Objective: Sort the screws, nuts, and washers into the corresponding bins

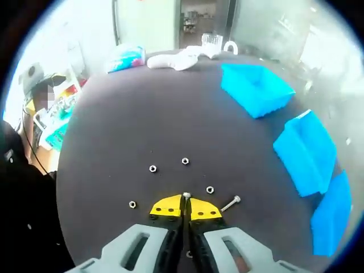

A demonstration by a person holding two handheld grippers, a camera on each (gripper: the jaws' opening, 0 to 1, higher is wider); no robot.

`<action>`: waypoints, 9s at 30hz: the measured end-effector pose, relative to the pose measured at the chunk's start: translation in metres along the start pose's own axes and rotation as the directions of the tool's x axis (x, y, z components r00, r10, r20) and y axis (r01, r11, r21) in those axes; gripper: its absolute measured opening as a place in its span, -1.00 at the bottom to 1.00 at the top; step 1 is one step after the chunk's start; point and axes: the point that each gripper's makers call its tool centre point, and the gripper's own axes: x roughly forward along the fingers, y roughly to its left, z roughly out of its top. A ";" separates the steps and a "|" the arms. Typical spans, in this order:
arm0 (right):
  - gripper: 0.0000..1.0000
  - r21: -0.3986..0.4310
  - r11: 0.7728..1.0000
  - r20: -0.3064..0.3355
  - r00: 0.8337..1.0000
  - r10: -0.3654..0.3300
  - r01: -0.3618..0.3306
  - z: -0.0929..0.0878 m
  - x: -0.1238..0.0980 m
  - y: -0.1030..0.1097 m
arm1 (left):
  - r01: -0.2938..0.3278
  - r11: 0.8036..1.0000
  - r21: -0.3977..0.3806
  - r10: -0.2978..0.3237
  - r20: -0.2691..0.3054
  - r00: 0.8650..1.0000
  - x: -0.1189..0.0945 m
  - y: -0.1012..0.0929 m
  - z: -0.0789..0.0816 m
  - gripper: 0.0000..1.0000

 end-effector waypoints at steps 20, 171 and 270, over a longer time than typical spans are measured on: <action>-1.00 0.076 0.997 0.164 0.986 -0.029 0.017 0.010 -0.033 0.002 | -0.005 1.000 0.013 0.004 0.021 1.000 0.000 -0.002 0.010 0.02; -0.50 0.625 0.664 0.503 0.438 -0.745 0.411 -0.090 -0.188 -0.167 | 0.011 1.000 0.001 -0.011 0.074 0.997 0.013 -0.018 0.023 0.02; -0.57 0.274 0.916 0.428 0.816 -0.388 0.292 -0.062 -0.144 0.003 | 0.051 0.999 0.001 -0.051 0.063 0.997 0.022 -0.026 0.003 0.03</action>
